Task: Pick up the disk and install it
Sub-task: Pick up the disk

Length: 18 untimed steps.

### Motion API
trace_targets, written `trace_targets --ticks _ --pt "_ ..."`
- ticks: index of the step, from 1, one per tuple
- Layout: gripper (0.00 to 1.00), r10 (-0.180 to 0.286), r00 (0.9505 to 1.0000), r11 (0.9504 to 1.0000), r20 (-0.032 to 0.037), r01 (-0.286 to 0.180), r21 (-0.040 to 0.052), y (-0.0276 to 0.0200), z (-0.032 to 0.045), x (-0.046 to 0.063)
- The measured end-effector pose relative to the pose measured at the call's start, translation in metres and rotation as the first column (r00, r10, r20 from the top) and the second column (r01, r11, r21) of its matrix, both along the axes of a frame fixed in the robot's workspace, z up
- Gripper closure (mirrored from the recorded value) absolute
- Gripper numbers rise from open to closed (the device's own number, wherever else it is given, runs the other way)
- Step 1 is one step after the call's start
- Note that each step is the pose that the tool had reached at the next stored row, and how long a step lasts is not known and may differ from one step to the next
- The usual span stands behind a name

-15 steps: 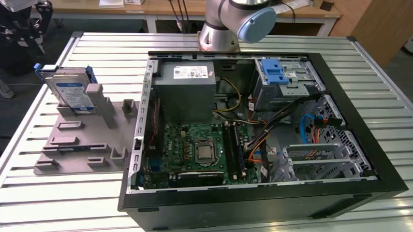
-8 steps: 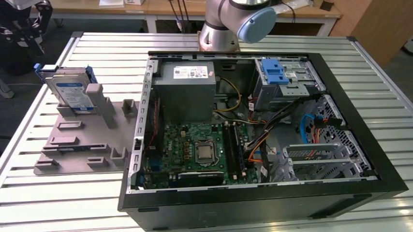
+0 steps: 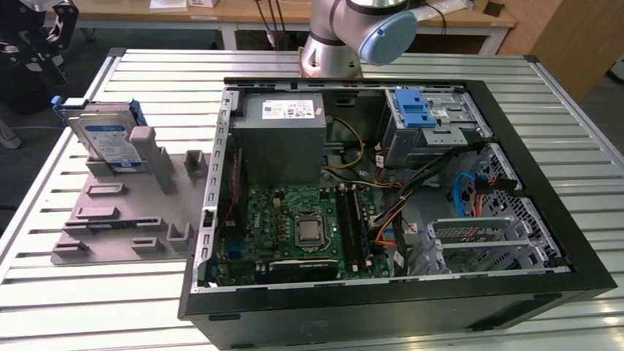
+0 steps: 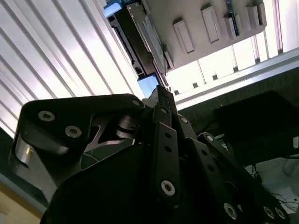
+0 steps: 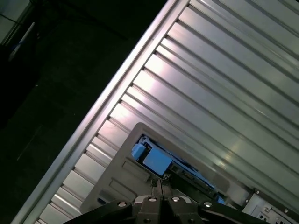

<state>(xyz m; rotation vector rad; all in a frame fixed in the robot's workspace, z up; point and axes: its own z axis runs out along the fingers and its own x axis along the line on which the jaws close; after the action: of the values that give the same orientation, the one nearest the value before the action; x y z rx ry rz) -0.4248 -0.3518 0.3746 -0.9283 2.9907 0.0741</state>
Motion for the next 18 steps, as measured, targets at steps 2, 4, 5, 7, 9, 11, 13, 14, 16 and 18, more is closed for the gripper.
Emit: trace_targets --ticks 2,4,5,7,9,11,13,14,16,18 --pt "0.89 0.027 0.9996 0.9996 0.0 -0.027 -0.0002 0.0 0.0 -0.0002" --pt "0.89 0.054 0.9986 0.9986 0.0 -0.054 -0.0004 0.0 0.0 -0.0003" --pt "0.89 0.067 0.9978 0.9978 0.0 -0.067 -0.0005 0.0 0.0 -0.0003" --pt "0.89 0.093 0.9957 0.9957 -0.0001 -0.093 -0.0008 0.0 0.0 -0.0005" --pt "0.89 0.119 0.9929 0.9929 -0.0001 -0.119 -0.0011 0.0 0.0 -0.0007" --pt "0.89 0.144 0.9896 0.9896 -0.0001 -0.144 -0.0013 0.0 0.0 -0.0008" --pt "0.89 0.169 0.9855 0.9855 -0.0001 -0.169 -0.0016 0.0 0.0 -0.001" --pt "0.89 0.181 0.9835 0.9835 -0.0002 -0.181 -0.0017 0.0 0.0 -0.001" --pt "0.89 0.207 0.9784 0.9784 -0.0003 -0.207 -0.002 0.0 0.0 -0.0012" --pt "0.89 0.231 0.9729 0.9729 -0.0003 -0.231 -0.0023 0.0 0.0 -0.0014"
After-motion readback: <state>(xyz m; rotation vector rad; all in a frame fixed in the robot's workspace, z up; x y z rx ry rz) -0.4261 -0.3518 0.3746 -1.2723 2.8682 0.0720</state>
